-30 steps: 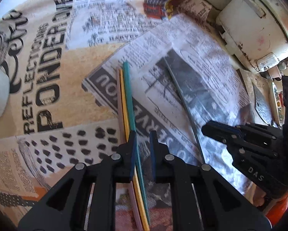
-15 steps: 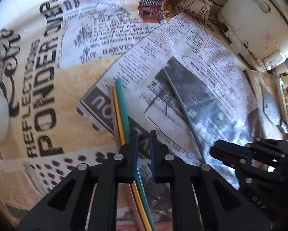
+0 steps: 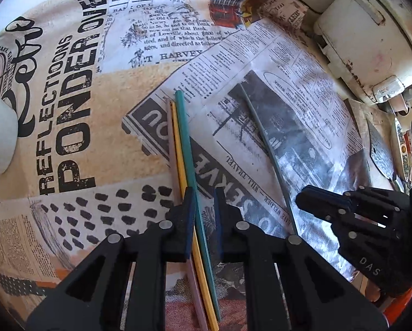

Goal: Organize utensils
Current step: 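Grasp the green chopstick with the left tool while the right tool holds the grey-blue chopstick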

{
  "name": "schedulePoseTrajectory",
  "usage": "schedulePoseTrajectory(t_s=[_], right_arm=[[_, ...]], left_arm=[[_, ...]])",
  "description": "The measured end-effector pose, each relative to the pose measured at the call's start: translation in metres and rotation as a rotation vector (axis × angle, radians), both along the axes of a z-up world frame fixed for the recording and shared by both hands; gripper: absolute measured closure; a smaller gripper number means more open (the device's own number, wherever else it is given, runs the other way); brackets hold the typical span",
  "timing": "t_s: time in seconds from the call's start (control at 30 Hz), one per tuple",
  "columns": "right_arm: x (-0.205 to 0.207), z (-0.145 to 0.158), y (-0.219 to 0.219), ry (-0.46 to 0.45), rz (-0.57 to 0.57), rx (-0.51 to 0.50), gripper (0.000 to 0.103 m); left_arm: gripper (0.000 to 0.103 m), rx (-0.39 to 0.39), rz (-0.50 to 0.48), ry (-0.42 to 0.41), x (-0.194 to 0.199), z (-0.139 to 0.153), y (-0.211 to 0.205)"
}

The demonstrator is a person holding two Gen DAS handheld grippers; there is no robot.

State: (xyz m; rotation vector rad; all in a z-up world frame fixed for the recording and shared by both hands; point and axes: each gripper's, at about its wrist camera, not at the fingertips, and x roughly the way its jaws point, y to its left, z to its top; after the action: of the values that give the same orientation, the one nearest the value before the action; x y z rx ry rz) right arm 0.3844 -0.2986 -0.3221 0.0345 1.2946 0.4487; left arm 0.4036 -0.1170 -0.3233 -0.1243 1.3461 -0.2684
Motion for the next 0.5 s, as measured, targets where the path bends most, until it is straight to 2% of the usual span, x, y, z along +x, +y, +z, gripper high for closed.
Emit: schedulePoseTrajectory(t_s=[0.1, 0.27, 0.5], right_arm=[[0.001, 0.0, 0.004, -0.002, 0.009, -0.001, 0.097], [0.0, 0.0, 0.003, -0.004, 0.015, 0.002, 0.097], [-0.002, -0.004, 0.0, 0.02, 0.01, 0.017, 0.097]], left_arm=[[0.092, 0.011, -0.005, 0.018, 0.004, -0.007, -0.003], [0.092, 0.03, -0.013, -0.024, 0.014, -0.007, -0.007], [0.092, 0.04, -0.062, -0.021, 0.023, -0.007, -0.019]])
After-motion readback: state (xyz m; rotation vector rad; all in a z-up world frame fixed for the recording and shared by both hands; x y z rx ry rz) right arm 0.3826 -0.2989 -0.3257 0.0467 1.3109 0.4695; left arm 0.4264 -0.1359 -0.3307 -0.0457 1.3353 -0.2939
